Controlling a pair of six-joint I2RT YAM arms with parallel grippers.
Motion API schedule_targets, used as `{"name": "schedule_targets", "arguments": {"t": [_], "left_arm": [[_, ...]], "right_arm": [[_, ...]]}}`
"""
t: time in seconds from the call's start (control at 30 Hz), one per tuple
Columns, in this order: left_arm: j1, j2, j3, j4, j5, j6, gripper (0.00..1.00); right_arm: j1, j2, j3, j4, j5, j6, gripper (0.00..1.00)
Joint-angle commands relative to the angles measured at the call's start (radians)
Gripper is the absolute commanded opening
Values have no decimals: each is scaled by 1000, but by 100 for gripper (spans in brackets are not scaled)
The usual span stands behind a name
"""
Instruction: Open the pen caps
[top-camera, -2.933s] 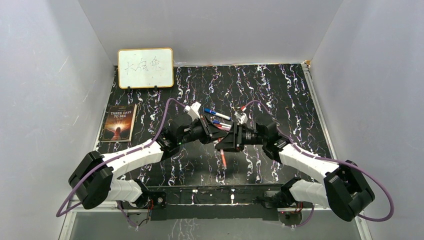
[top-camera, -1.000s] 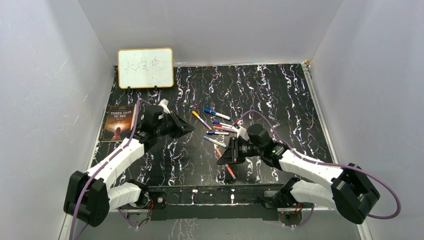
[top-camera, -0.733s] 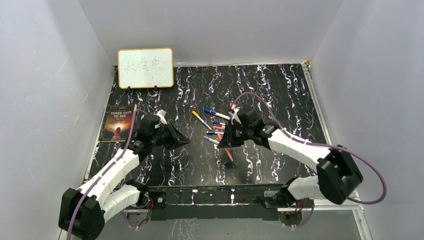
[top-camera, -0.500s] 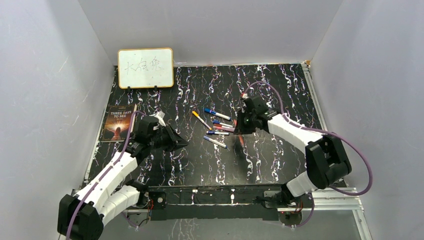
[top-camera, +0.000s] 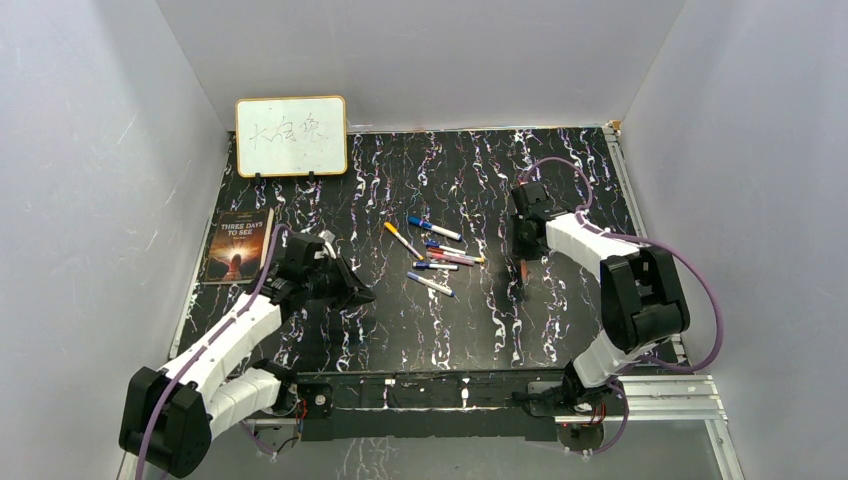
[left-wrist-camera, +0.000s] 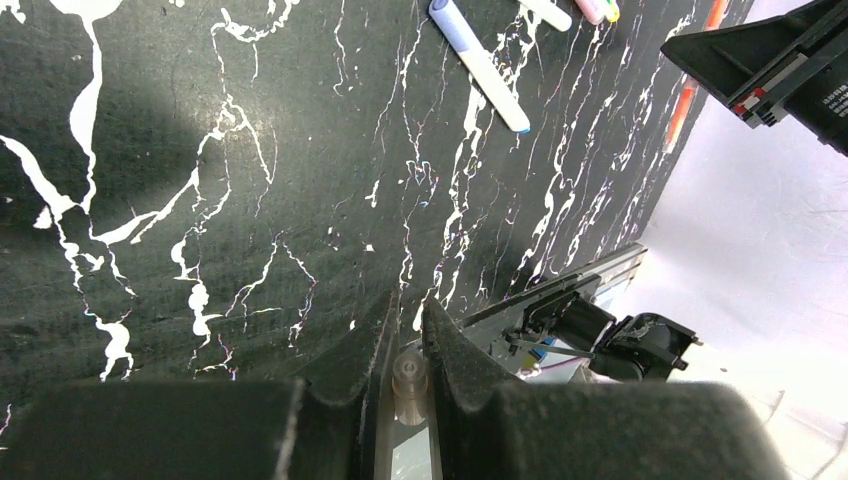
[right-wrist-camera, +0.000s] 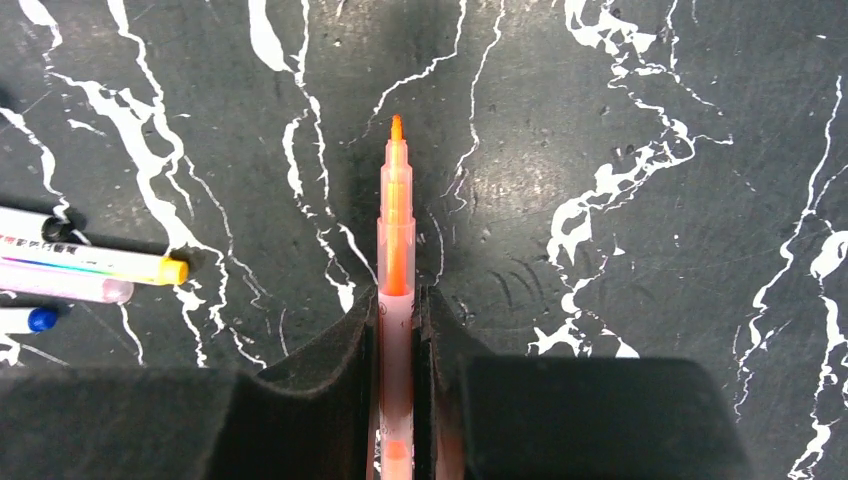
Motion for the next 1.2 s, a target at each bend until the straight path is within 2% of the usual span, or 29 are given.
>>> {"name": "schedule_targets", "arguments": {"t": [0.0,0.67,0.83,0.97,1.17], "left_arm": [[2,21,86,-55,1,51,0],[2,6,122,-94,-41,62,0],[1,8,125,-92,-42,63,0],[1,-5,130,-104,-48,68,0],[2,-32,103,-103,-50,61,1]], "right_arm": [[0,6,15,48,63,-17,0],[-3,132,5,76,102,-28,0],[-2,135,3,72,96,-29,7],[-2,127,-5,68,101,-29,18],[-2,115,-15,62,102,-25,20]]}}
